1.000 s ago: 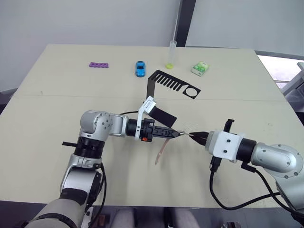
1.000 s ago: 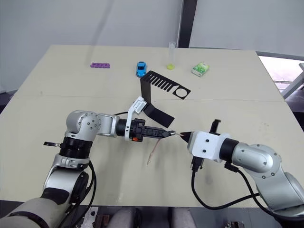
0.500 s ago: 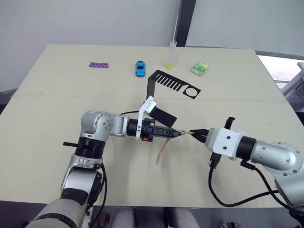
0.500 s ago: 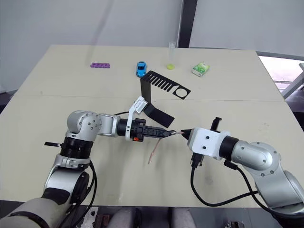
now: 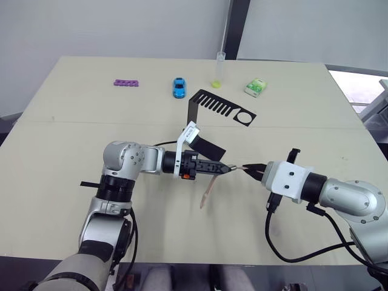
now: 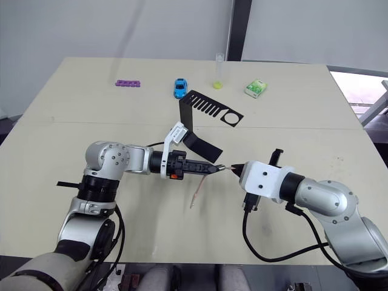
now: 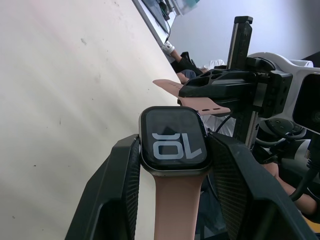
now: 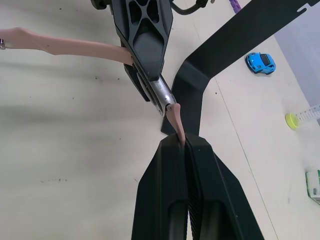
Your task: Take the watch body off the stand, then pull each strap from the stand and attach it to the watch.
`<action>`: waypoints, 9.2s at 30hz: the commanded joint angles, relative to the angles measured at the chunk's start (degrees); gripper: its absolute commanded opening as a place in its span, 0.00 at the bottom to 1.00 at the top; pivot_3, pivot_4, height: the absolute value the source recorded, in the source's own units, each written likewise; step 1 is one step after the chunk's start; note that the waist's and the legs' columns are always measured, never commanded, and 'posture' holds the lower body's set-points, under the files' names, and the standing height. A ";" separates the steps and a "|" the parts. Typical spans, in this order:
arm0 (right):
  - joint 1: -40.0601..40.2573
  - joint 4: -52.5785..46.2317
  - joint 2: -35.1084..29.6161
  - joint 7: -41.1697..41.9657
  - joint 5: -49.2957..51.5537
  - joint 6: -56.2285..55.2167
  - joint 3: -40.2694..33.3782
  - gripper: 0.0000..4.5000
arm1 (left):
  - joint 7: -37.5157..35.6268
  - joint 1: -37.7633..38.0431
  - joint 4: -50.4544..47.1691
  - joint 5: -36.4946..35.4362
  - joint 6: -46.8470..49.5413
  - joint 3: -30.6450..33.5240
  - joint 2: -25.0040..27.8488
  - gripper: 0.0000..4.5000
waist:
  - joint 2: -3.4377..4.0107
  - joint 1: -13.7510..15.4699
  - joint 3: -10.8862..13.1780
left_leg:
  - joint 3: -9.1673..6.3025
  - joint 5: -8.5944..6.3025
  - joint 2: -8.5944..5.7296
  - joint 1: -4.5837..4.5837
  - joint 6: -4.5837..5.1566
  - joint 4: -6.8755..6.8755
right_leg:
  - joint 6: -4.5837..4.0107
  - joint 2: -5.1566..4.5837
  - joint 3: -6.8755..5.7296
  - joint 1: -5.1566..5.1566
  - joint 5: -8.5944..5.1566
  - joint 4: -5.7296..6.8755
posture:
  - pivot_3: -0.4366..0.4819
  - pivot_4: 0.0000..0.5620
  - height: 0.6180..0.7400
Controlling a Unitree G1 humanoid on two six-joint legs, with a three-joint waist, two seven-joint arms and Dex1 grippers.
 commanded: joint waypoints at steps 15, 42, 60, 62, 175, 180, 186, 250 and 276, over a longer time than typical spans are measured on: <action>-1.16 -1.76 1.41 -0.56 -0.49 1.25 -0.62 0.00 | -0.72 -2.32 -1.61 -3.32 0.20 0.95 -2.84 0.35 | 0.00 0.00 0.00 | 0.00 0.00 0.00 0.00 0.00 0.00 | 0.00 0.00 0.00 0.00 0.00 0.00 | 0.48 0.27 1.00; -2.98 -1.64 2.56 -1.36 0.18 3.73 -1.14 0.00 | -0.55 -2.67 -2.00 -4.05 0.81 3.17 -4.35 0.35 | 0.00 0.00 0.00 | 0.00 0.00 0.00 0.00 0.00 -0.01 | 0.00 -0.01 -0.01 0.00 0.00 0.00 | 0.48 0.27 1.00; -4.43 -2.00 4.21 -2.48 0.45 6.36 -1.58 0.00 | -0.34 -2.84 -1.93 -3.16 0.73 3.50 -4.49 0.35 | 0.00 -0.02 0.00 | 0.00 0.00 -0.01 0.00 -0.01 -0.01 | 0.00 -0.01 -0.01 -0.01 0.00 -0.01 | 0.48 0.27 1.00; -4.78 -2.11 4.09 -2.37 0.46 6.52 -1.55 0.00 | -0.47 -2.58 -2.27 -2.74 0.15 2.73 -4.22 0.35 | 0.00 -0.01 0.00 | -0.01 0.00 -0.01 0.00 -0.01 -0.02 | 0.00 -0.01 -0.01 -0.01 0.00 -0.01 | 0.48 0.27 1.00; -7.60 0.42 -0.42 -2.26 -4.83 8.65 0.11 0.00 | 7.53 -6.93 2.57 -1.91 -0.95 4.81 -7.83 0.35 | 0.00 -0.01 0.00 | -0.01 0.00 -0.02 -0.01 -0.01 -0.05 | 0.00 -0.02 -0.01 -0.02 0.00 -0.05 | 0.48 0.27 1.00; -7.79 0.35 -0.06 -2.12 -5.10 8.89 0.11 0.00 | 7.58 -7.26 2.87 -1.79 -1.02 4.90 -8.11 0.35 | 0.00 0.03 0.00 | -0.01 0.00 -0.03 -0.01 -0.01 -0.05 | 0.00 -0.03 0.00 -0.02 0.00 -0.06 | 0.48 0.27 1.00; -7.71 -0.14 0.15 -2.25 -5.30 9.52 0.09 0.00 | 8.07 -7.49 3.00 -1.93 -0.98 5.42 -8.89 0.35 | 0.00 0.01 0.00 | -0.01 0.00 -0.03 -0.01 -0.01 -0.05 | 0.00 -0.03 0.00 -0.03 0.00 -0.06 | 0.48 0.27 1.00; -9.18 -0.30 0.98 -1.75 -7.26 13.22 1.07 0.00 | 11.12 -7.25 -0.18 -1.20 -3.45 2.33 -12.02 0.35 | 0.00 0.01 0.00 | -0.01 0.00 -0.04 -0.02 -0.02 -0.06 | 0.00 -0.03 0.00 -0.04 0.00 -0.05 | 0.48 0.27 1.00; -10.58 0.60 1.69 -1.48 -7.82 13.40 2.48 0.00 | 14.43 -7.09 -0.84 0.01 -3.85 1.83 -12.94 0.35 | 0.00 -0.01 0.00 | -0.01 0.00 -0.04 -0.02 -0.02 -0.06 | 0.00 -0.03 0.00 -0.04 0.00 -0.06 | 0.48 0.27 1.00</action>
